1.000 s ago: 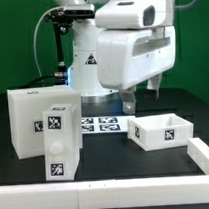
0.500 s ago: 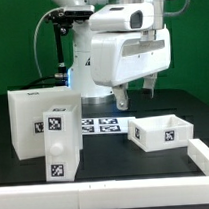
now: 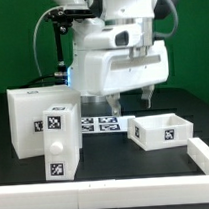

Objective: Assemble drawer

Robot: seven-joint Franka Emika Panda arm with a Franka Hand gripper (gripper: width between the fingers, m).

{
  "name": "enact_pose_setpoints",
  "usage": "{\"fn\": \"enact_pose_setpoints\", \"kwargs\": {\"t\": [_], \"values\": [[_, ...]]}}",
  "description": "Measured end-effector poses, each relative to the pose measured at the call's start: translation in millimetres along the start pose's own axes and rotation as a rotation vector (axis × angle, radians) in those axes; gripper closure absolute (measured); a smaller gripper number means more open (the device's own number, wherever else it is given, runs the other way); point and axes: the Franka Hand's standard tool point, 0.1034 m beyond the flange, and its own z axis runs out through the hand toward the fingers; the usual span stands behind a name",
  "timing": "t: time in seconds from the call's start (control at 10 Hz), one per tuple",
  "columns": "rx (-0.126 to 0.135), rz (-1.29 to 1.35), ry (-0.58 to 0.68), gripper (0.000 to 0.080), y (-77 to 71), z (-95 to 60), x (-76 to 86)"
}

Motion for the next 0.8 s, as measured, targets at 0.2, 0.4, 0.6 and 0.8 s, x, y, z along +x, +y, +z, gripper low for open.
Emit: {"fn": "enact_pose_setpoints", "kwargs": {"t": [0.2, 0.4, 0.6, 0.8], "values": [[0.011, 0.007, 0.002, 0.0150, -7.9, 24.3, -11.3], [0.030, 0.029, -0.017, 0.0238, -7.9, 33.8, -14.5], [0.029, 0.026, -0.016, 0.0372, -7.6, 33.2, -13.5], [0.029, 0.026, -0.016, 0.0700, -7.7, 33.4, -13.5]]}}
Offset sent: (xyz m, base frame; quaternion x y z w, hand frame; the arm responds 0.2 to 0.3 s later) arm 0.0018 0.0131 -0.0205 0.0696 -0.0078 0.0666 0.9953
